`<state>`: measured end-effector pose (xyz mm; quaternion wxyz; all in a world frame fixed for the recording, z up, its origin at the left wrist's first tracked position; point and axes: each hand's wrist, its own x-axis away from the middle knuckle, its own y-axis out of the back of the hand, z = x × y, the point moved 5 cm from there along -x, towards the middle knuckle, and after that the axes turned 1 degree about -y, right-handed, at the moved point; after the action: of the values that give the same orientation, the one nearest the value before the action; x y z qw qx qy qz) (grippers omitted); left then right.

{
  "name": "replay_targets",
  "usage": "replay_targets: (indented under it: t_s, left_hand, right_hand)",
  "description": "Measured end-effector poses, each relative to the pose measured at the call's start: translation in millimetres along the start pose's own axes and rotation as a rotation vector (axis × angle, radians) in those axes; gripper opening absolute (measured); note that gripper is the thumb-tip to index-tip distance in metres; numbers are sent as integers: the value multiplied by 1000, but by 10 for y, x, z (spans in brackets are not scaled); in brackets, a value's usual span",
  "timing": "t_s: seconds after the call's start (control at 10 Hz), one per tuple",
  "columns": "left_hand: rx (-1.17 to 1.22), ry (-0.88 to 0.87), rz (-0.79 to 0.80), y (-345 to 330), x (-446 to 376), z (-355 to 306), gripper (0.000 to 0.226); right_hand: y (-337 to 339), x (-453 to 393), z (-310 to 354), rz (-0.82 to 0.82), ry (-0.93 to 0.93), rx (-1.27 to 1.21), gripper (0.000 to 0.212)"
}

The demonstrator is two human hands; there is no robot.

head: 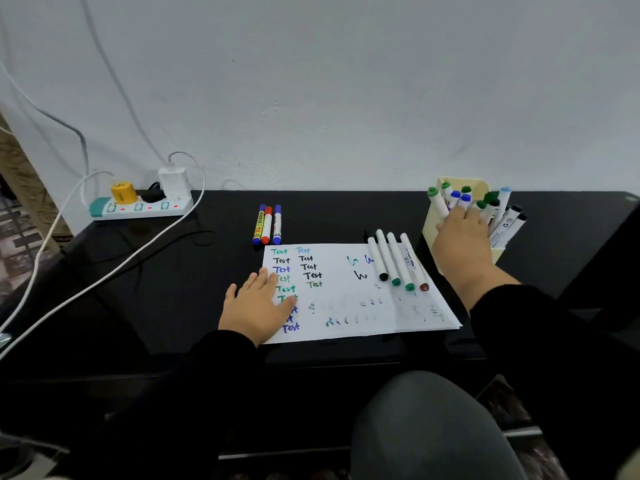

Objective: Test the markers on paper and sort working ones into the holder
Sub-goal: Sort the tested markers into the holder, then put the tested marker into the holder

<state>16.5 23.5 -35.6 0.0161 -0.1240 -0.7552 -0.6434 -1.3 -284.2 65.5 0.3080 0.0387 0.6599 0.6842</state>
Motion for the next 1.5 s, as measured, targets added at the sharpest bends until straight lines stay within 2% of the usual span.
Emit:
replay_targets:
  t_s: [0.2,0.3,0.4,0.5,0.6,0.7,0.8,0.9,1.0,1.2,1.3,1.5]
  left_hand:
    - [-2,3,7,26,11,-8,68]
    - [-2,6,12,35,14,-19,68]
    - [-12,13,23,29,0,-15,69]
    - [-9,11,15,14,-3,-7,69]
    - [-3,10,10,17,0,-7,69]
    - [-5,13,18,23,-3,-13,69]
    - [4,10,9,26,17,-11,68]
    - [8,12,6,28,23,-12,68]
    - [11,24,-15,18,20,-5,67]
    - [19,37,-51,10,-4,14,69]
    - [15,35,-83,11,-4,10,69]
    - [32,38,-100,15,-28,18,71]
  right_hand:
    - [-159,-111,-176,147,-149,-81,48]
    - [-153,-114,-192,111,-200,-205,61]
    - [-133,-82,-190,80,-228,-287,54]
    - [-139,-53,-193,27,-196,-259,45]
    - [-127,0,-193,-1,-218,-257,50]
    - [-114,103,-183,1,-324,-455,55]
    - [-159,237,-121,73,-399,-533,58]
    - [-209,332,-23,132,-363,-521,47]
    - [-237,372,145,214,-231,-468,34]
    - [-245,331,706,416,89,-183,24]
    - [-313,276,995,479,176,-85,32]
    - [-590,100,1684,546,352,-111,12]
